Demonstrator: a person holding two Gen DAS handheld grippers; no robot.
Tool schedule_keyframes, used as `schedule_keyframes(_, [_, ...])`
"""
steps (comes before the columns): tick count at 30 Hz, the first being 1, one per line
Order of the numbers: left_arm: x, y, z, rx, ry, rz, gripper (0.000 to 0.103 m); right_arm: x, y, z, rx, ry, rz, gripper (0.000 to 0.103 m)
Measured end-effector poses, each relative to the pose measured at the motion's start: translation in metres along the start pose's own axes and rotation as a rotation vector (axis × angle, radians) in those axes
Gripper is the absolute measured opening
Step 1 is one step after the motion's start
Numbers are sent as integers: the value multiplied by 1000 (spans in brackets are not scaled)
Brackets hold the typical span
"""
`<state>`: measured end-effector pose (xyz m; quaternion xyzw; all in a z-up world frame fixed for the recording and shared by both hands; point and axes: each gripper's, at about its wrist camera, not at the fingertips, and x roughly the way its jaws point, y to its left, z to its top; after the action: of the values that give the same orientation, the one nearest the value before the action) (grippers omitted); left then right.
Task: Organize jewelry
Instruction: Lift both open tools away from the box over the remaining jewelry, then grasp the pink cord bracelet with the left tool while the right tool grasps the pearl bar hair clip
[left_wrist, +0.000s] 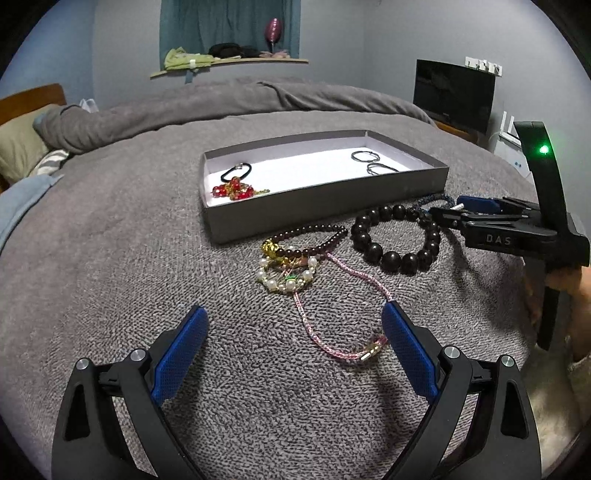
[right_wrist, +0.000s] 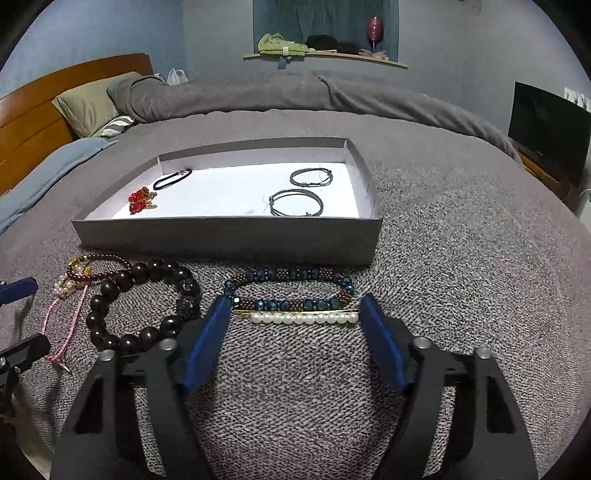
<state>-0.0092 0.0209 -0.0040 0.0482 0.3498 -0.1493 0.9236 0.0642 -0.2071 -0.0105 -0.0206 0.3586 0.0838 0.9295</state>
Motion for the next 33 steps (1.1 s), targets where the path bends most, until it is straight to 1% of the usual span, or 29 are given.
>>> schedule_keyframes(6, [2,-2,-1,13,9,5,94,1,2,-2,-4,-4,2,70])
schedule_keyframes(13, [6,-1,-2,3,15,-9,94,-10,-8,-5,40,-31,40,70])
schedule_keyframes(17, [6,2,-2,-12,14,-12,91,-11,-9,-5,40,-30,44,70])
schedule_keyframes(18, [6,2,-2,-11,16,-17,88,-10,-9,-5,40,-30,45,70])
schedule_keyframes(19, [6,0,-2,-4,20,-16,83,-10,-9,-5,41,-28,47,70])
schedule_keyframes(20, [7,-1,-3,8,30,-14,67,-10,-9,-5,42,-27,49,70])
schedule_keyframes(21, [11,-4,-4,28,47,2,56,-10,-9,-5,42,-27,49,70])
schedule_keyframes(22, [13,-6,-5,42,54,11,55,-10,-9,-5,42,-28,50,70])
schedule_keyframes(23, [14,-8,-5,56,58,13,51,-10,-10,-5,42,-29,51,70])
schedule_keyframes(24, [13,-9,-5,63,55,7,43,-10,-10,-6,42,-29,52,70])
schedule_keyframes(25, [12,-10,-5,70,50,4,39,-10,-10,-5,43,-29,53,70])
schedule_keyframes(26, [11,-11,-5,75,47,1,31,-10,-11,-5,43,-29,55,70])
schedule_keyframes(27, [11,-12,-6,83,44,-4,22,-10,-11,-5,43,-29,55,70])
schedule_keyframes(28, [10,-14,-6,95,40,-9,19,-10,-11,-5,42,-30,56,70])
schedule_keyframes(29, [8,-16,-6,109,31,-2,11,-10,-11,-5,42,-30,57,70])
schedule_keyframes(30, [7,-17,-6,119,25,3,5,-10,-11,-5,42,-30,57,70])
schedule_keyframes(33, [1,-14,-4,102,10,-15,3,-10,-12,-6,46,-34,62,70])
